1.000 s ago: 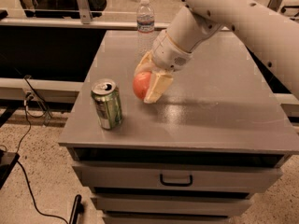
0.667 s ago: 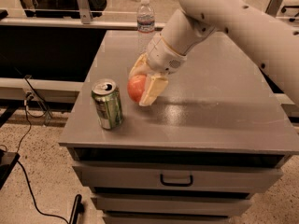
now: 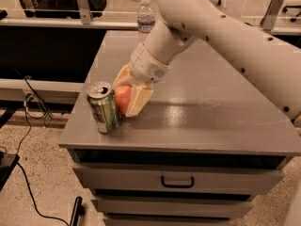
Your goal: Move apple near green can
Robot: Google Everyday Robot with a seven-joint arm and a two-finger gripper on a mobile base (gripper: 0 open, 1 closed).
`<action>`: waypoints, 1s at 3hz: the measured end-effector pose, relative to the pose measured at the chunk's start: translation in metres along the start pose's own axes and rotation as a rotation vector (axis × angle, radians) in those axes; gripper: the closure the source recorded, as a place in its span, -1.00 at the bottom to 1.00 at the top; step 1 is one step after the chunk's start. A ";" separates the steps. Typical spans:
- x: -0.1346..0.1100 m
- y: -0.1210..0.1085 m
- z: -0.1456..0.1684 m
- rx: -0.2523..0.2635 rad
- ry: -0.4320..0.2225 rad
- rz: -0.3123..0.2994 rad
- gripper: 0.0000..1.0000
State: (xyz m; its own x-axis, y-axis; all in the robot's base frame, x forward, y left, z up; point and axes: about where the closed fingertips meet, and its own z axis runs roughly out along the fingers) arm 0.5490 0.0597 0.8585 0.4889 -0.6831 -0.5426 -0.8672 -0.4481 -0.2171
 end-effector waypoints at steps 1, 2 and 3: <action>0.000 0.000 0.000 0.001 0.000 0.001 0.19; -0.001 -0.001 0.002 -0.002 -0.001 0.000 -0.30; -0.002 -0.001 0.004 -0.004 -0.002 -0.002 -0.74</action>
Offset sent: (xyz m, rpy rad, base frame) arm 0.0002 0.0003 -0.0003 -0.0001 0.0001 -0.0014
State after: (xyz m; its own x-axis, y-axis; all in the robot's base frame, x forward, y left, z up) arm 0.5484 0.0634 0.8562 0.4903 -0.6812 -0.5437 -0.8659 -0.4517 -0.2150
